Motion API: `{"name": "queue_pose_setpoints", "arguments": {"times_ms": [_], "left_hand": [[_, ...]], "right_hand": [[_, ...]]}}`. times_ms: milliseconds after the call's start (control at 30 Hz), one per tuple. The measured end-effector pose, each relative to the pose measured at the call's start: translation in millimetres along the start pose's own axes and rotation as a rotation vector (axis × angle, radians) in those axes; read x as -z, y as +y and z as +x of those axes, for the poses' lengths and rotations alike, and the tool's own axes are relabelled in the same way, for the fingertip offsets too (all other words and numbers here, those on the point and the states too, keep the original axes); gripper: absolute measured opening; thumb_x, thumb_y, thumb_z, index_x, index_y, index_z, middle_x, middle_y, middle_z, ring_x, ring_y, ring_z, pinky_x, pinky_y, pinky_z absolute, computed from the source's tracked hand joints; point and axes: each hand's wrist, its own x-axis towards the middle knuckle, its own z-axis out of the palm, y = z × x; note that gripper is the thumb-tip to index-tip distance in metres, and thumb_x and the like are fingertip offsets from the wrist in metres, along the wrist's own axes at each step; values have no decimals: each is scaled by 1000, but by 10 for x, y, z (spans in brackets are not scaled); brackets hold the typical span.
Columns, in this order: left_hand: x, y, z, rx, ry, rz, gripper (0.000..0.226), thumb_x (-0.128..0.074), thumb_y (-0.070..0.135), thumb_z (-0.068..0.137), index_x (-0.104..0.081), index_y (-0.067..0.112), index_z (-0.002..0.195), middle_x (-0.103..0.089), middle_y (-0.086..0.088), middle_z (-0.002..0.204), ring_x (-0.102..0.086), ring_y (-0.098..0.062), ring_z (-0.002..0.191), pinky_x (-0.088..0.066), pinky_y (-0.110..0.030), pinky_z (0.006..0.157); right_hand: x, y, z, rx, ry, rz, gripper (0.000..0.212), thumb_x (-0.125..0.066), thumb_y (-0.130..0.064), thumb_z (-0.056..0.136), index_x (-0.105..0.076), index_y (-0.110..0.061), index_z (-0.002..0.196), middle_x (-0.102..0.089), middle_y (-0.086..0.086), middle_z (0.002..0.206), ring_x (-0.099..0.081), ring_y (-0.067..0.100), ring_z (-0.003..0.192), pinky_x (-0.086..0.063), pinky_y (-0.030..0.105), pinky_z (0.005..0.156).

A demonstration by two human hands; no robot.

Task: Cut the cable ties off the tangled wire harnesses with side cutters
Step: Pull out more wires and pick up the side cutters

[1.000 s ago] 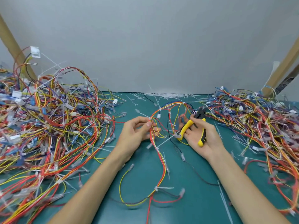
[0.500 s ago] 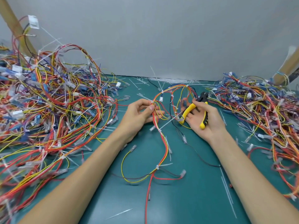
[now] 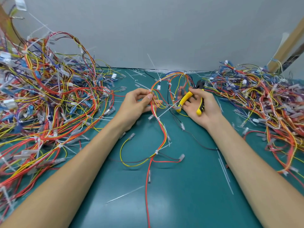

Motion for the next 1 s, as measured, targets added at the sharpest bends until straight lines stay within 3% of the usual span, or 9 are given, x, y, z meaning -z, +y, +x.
{"name": "queue_pose_setpoints", "arguments": {"times_ms": [333, 567, 767, 833, 900, 1000], "left_hand": [[5, -21, 24, -5, -14, 37, 6, -49, 1, 99, -53, -2, 103, -64, -14, 95, -74, -17, 80, -58, -21, 70], [-1, -26, 24, -14, -31, 44, 5, -50, 2, 99, -55, 3, 97, -64, -15, 93, -74, -19, 81, -58, -24, 71], [-24, 8, 13, -23, -44, 104, 4, -51, 1, 98, -55, 1, 100, -60, -17, 94, -73, -19, 78, -60, -25, 73], [-45, 19, 3, -32, -32, 267, 4, -54, 3, 97, -57, 3, 100, -60, -15, 94, -72, -20, 77, -60, -27, 75], [-56, 71, 3, -87, -6, 704, 7, -61, 13, 95, -62, 9, 101, -66, -9, 95, -71, -19, 79, -57, -28, 80], [-72, 293, 8, -59, -22, 1229, 39, -66, 32, 91, -55, 7, 118, -62, -11, 111, -62, -26, 102, -43, -30, 89]], "right_hand": [[32, 5, 20, 4, 2, 4, 10, -52, -3, 89, -46, -10, 90, -63, 18, 96, -64, 31, 93, -50, 40, 84], [52, -3, 42, 14, 18, 5, 8, -52, -2, 90, -48, -9, 87, -65, 17, 91, -65, 30, 89, -46, 43, 99], [61, -2, 48, 20, 26, 38, 9, -54, -2, 88, -49, -10, 88, -65, 16, 93, -66, 29, 88, -49, 42, 90], [63, -5, 55, 31, 30, 57, 9, -54, -2, 88, -49, -10, 88, -63, 16, 96, -67, 29, 86, -51, 40, 87], [65, 1, 60, 49, 44, 79, 9, -53, -1, 88, -50, -10, 90, -63, 17, 97, -67, 29, 83, -54, 38, 79], [58, 6, 65, 60, 47, 87, 11, -54, -1, 87, -50, -9, 93, -63, 18, 98, -68, 30, 81, -56, 36, 71]]}}
